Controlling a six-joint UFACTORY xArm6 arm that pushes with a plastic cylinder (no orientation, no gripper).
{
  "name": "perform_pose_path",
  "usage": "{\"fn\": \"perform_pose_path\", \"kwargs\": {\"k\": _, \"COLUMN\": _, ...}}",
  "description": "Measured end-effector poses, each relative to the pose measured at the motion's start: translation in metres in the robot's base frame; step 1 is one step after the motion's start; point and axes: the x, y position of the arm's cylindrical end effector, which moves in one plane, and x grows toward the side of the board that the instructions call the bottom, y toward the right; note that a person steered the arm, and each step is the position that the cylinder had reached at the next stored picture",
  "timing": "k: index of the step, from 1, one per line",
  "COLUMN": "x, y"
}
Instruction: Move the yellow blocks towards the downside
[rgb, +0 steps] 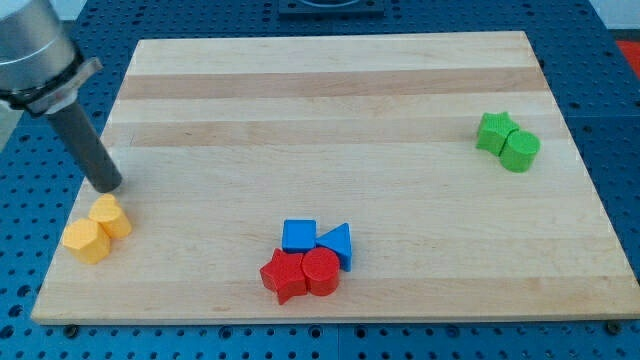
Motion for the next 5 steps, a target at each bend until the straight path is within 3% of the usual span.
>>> {"fn": "perform_pose_path", "kwargs": {"k": 2, "x": 0.056, "y": -0.029}}
{"fn": "perform_pose_path", "kwargs": {"k": 5, "x": 0.076, "y": -0.028}}
